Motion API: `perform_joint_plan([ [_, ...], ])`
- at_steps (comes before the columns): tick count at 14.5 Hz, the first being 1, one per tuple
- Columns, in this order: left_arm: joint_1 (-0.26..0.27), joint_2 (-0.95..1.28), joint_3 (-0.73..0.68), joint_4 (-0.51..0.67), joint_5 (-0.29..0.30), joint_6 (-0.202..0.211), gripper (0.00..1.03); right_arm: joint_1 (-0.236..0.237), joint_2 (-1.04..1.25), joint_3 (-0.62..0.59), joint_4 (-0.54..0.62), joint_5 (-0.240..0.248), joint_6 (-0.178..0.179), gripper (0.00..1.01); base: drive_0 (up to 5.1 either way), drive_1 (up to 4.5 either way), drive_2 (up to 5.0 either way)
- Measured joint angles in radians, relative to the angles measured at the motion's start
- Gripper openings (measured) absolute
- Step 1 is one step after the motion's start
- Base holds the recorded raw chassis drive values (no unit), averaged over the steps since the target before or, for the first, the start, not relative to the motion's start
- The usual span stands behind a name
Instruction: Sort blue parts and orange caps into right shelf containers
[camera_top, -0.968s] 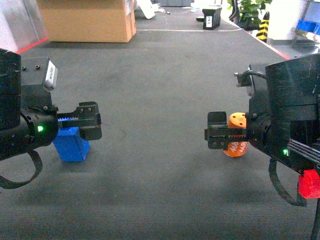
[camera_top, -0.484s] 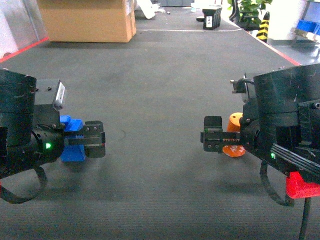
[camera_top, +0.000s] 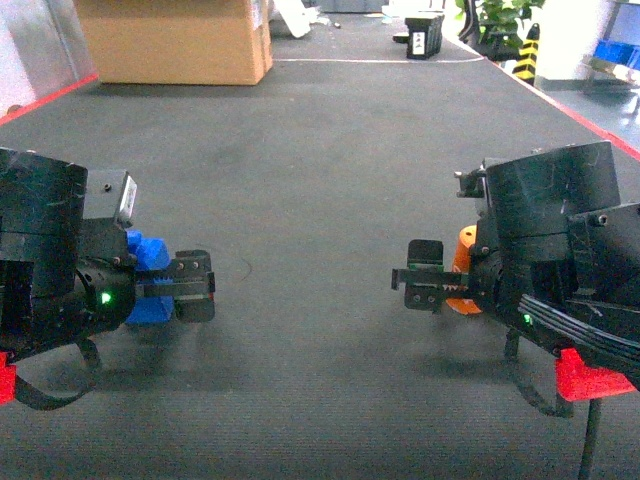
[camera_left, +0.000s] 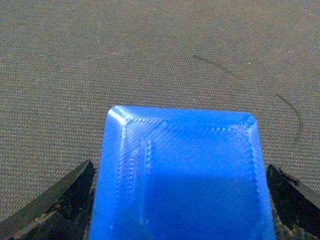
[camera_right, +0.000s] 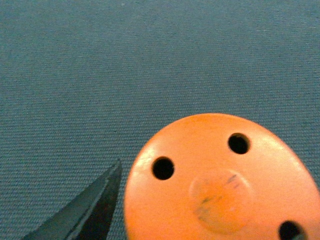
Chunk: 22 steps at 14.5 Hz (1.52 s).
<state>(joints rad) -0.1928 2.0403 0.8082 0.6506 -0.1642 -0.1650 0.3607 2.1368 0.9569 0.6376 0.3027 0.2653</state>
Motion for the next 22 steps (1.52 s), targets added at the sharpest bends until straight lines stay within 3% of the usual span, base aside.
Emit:
perform_joint_plan([
  [2, 0.000, 0.000, 0.000, 0.015, -0.001, 0.000, 0.71, 0.007, 0.000, 0.001, -0.006, 0.002, -0.005, 0.52, 0.0, 0.00, 0.0],
  [4, 0.000, 0.001, 0.000, 0.040, -0.007, -0.011, 0.45, 0.007, -0.008, -0.008, 0.002, -0.003, -0.007, 0.46, 0.0, 0.00, 0.0],
  [7, -0.005, -0.007, -0.031, 0.080, -0.019, -0.018, 0.43, 0.005, -0.051, -0.069, 0.045, 0.019, -0.013, 0.46, 0.0, 0.00, 0.0],
  [10, 0.002, -0.199, -0.200, 0.252, -0.144, -0.030, 0.43, -0.036, -0.267, -0.226, 0.125, 0.072, -0.027, 0.46, 0.0, 0.00, 0.0],
  [12, -0.005, -0.449, -0.353, 0.346, -0.270, 0.016, 0.43, -0.055, -0.524, -0.394, 0.138, 0.130, -0.032, 0.46, 0.0, 0.00, 0.0],
  [13, -0.025, -0.592, -0.449, 0.329, -0.334, 0.029, 0.43, -0.053, -0.675, -0.483, 0.104, 0.162, -0.040, 0.46, 0.0, 0.00, 0.0],
  [15, -0.057, -0.944, -0.604, 0.178, -0.455, 0.037, 0.43, -0.028, -1.021, -0.614, -0.041, 0.244, -0.073, 0.46, 0.0, 0.00, 0.0],
  [17, -0.079, -1.288, -0.606, -0.027, -0.519, 0.078, 0.43, 0.059, -1.334, -0.647, -0.186, 0.336, -0.126, 0.46, 0.0, 0.00, 0.0],
  [18, -0.076, -1.424, -0.594, -0.117, -0.518, 0.095, 0.43, 0.105, -1.461, -0.657, -0.211, 0.401, -0.165, 0.46, 0.0, 0.00, 0.0],
  [19, -0.076, -1.497, -0.572, -0.126, -0.536, 0.111, 0.43, 0.146, -1.533, -0.658, -0.188, 0.500, -0.199, 0.46, 0.0, 0.00, 0.0],
  [21, -0.072, -1.489, -0.555, -0.136, -0.534, 0.121, 0.43, 0.150, -1.519, -0.659, -0.200, 0.516, -0.221, 0.46, 0.0, 0.00, 0.0],
  [22, -0.002, -1.529, -0.531, -0.330, -0.327, 0.140, 0.43, 0.119, -1.540, -0.650, -0.302, 0.421, -0.233, 0.46, 0.0, 0.00, 0.0],
])
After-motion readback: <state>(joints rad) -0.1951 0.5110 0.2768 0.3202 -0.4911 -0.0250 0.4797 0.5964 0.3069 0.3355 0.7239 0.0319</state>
